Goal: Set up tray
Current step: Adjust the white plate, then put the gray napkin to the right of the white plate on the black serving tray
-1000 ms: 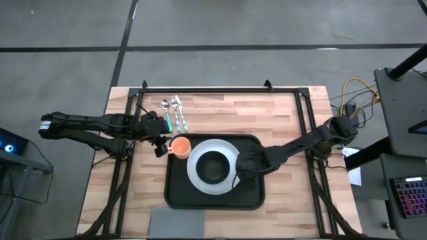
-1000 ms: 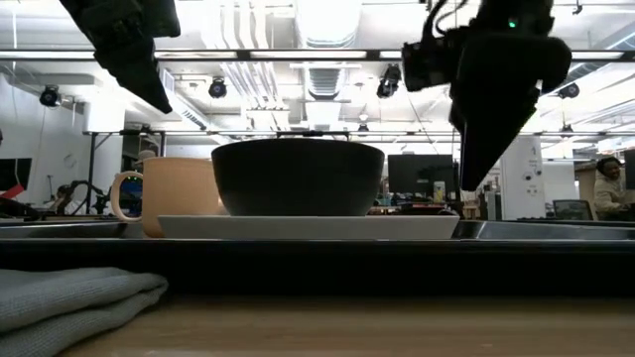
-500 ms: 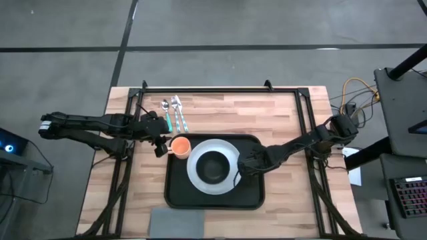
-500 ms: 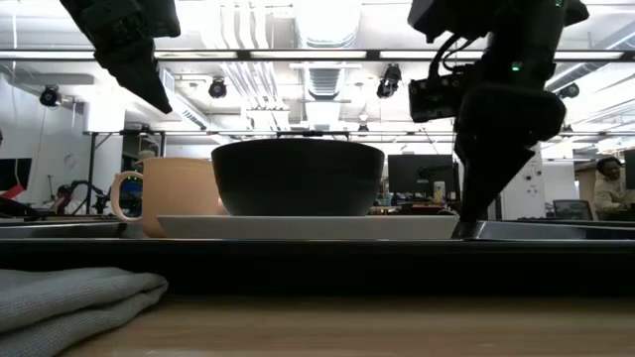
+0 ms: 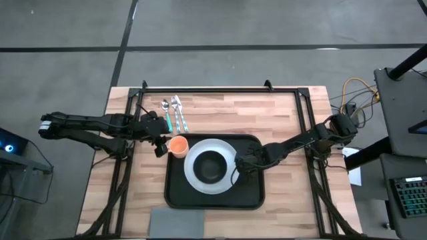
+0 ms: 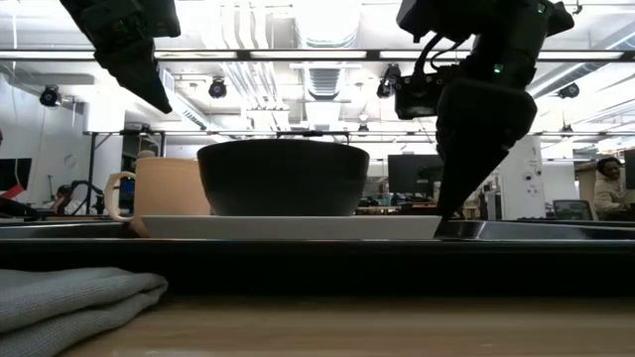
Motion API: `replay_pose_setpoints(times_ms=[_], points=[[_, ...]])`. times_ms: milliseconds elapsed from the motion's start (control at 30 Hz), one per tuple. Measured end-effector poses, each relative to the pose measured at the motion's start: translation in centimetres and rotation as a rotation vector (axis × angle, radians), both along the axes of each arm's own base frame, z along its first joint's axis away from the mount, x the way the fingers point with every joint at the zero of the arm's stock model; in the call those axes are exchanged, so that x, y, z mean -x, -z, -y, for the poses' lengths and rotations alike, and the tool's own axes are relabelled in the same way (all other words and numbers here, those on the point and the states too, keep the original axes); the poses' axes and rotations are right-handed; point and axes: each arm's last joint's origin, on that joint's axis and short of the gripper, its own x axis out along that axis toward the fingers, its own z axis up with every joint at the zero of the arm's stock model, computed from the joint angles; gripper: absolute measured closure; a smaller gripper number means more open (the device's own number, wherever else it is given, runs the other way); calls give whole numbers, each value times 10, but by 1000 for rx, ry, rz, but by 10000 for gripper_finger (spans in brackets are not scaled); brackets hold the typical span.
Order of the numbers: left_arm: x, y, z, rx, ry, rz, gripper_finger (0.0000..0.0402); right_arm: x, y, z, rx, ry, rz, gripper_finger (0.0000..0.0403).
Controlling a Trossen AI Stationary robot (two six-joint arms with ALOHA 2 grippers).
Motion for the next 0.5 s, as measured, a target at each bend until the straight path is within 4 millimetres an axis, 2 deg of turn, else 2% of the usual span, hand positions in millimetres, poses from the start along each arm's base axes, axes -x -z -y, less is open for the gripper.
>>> replay_pose_setpoints(times_ms=[333,500], points=[[0,0,0,0,0,0,300,0,-4,3,17,-11,-36,292],[-1,-1,0,-3,-3,9,300,-15,-34,18,98,23,-7,297]])
